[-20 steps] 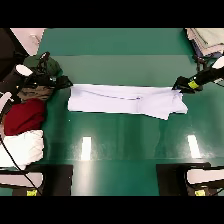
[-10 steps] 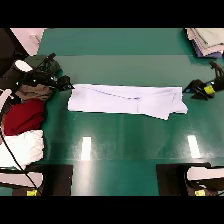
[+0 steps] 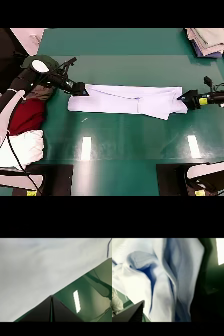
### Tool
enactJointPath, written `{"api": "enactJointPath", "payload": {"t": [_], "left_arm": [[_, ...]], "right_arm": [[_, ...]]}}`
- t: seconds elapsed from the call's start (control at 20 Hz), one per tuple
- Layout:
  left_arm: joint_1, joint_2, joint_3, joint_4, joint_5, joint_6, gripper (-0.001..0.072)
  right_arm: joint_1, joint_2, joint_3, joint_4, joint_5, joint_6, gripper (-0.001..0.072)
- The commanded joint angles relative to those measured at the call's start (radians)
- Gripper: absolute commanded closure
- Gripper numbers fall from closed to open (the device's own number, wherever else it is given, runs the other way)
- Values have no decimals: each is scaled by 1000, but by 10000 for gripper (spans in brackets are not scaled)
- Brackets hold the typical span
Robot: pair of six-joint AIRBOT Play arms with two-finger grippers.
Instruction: Fold the shirts.
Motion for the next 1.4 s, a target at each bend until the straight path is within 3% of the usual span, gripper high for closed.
{"api": "enactJointPath", "payload": {"t": [0.0, 0.1, 0.15, 0.3, 0.4, 0.65, 1.0, 1.35], "left_arm": [[-46, -1, 1, -4, 5, -16, 684], [-57, -1, 1, -2, 14, -29, 683], [-64, -1, 1, -3, 21, -30, 683], [-86, -1, 1, 0, 47, -39, 684], [-114, -2, 1, 0, 80, -43, 684], [-236, -46, 46, -2, 278, -58, 685], [-352, -312, 345, -3, 286, -111, 685], [-375, -448, 426, -8, 289, -129, 685]], "right_arm": [[59, -29, -4, 80, -6, -72, 148], [98, -29, 12, 82, -18, -73, 203], [115, -29, 24, 81, -18, -73, 353], [146, -29, 76, 81, 21, -73, 700], [158, -6, 105, 81, 63, -66, 700], [202, 174, 182, 80, 68, 97, 703], [432, 256, 478, 80, 179, 300, 704], [689, 117, 774, 50, 201, 388, 704]]}}
